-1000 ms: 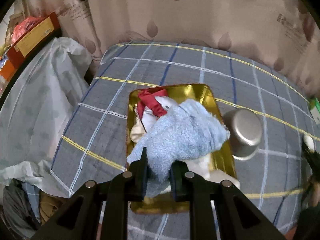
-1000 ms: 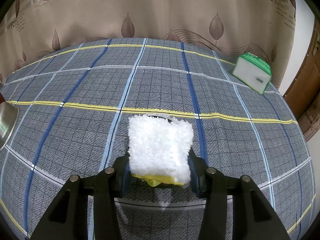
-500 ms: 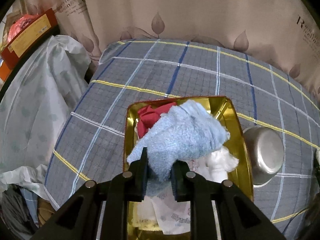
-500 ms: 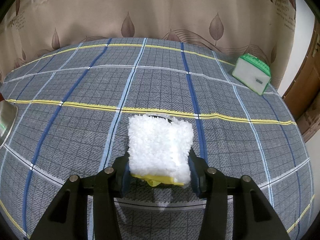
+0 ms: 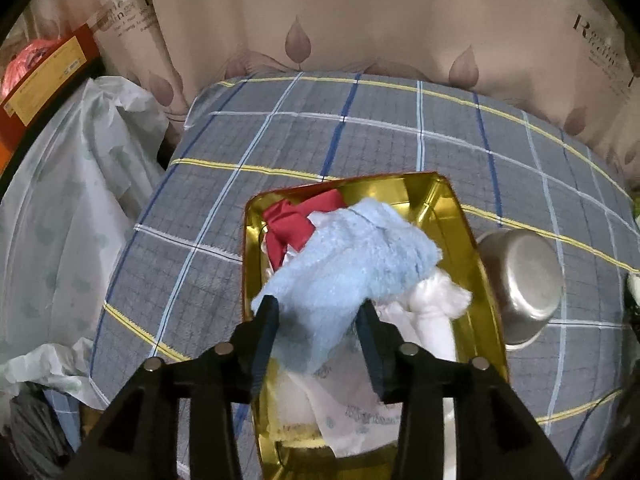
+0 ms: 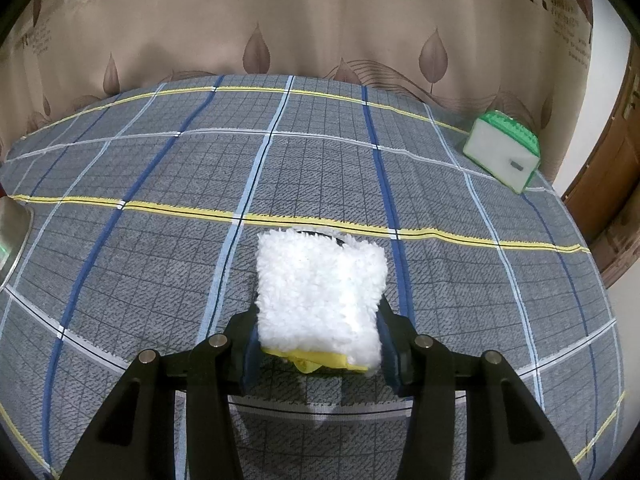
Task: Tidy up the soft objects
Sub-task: 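Carry the light-blue towel to the gold tray and open the left gripper, then carry the white fluffy pad to the gold tray and open the right gripper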
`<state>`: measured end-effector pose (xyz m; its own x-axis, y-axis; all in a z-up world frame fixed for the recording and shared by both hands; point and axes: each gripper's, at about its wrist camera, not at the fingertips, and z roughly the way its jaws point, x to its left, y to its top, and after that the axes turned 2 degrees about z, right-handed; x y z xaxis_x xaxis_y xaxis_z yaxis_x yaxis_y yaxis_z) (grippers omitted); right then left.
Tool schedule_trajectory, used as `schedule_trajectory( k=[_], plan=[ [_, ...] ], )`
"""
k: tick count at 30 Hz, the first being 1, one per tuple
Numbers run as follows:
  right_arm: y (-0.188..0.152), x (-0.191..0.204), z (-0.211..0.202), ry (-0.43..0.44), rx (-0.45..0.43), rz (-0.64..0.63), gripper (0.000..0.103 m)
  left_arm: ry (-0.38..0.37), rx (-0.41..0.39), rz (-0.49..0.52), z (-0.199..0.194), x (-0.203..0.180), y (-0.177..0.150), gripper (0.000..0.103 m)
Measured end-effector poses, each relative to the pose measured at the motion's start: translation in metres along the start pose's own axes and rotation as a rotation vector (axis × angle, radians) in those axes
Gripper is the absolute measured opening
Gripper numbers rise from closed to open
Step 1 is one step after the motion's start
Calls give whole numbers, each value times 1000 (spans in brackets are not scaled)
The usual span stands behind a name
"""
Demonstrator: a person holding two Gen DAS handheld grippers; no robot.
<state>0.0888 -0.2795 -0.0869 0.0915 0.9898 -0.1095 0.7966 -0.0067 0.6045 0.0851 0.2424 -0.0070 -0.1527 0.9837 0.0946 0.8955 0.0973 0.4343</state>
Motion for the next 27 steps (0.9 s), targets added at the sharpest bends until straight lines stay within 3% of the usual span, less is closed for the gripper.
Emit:
schedule_trajectory(
  k=[14, 20, 27],
  plan=[
    [0, -3, 0, 20, 3, 20, 43, -23, -75, -17, -61, 12, -50, 44],
    [1, 1, -2, 1, 3, -3, 40, 30, -104, -28, -63, 17, -65, 44],
    [-2, 7, -18, 24, 22, -19, 37, 34, -112, -80, -56, 26, -67, 44]
  ],
)
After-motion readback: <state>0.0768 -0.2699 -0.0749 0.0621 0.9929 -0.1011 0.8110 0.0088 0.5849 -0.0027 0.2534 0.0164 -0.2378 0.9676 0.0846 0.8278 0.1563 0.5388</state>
